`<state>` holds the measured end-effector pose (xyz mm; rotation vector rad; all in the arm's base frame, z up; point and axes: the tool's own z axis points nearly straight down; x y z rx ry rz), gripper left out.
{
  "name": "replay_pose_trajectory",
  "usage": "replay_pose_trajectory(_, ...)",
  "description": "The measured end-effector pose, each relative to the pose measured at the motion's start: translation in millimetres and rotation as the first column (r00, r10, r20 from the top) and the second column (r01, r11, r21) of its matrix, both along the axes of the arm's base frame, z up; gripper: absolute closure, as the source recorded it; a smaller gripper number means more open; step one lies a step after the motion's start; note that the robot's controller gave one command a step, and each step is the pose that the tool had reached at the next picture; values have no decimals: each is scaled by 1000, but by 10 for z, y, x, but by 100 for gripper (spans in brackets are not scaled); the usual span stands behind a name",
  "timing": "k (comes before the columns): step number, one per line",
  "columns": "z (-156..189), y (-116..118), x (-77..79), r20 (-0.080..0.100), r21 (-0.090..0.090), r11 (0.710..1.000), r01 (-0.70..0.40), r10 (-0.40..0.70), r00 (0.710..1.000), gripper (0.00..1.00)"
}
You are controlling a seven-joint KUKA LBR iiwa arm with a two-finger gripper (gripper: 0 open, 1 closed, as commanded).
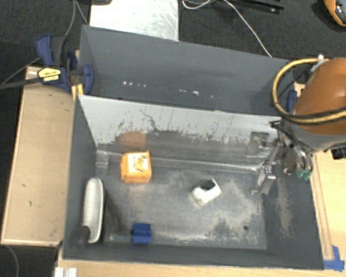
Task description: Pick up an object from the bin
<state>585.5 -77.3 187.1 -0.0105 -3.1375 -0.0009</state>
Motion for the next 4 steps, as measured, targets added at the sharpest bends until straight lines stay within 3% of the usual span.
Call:
replay_pose_trajectory(1,47,3,18,8,-1,1000,-3,3,1000,0)
replay_pose_trajectory(2,-575,205,-5,7,-1,983,-182,182,983,0)
replay_pose_trajectory(3,-694,378,-127,7,0,998,57,-57,998,0)
replay_pose_trajectory(4,-876,567,-55,7,0,991,-134,134,991,0)
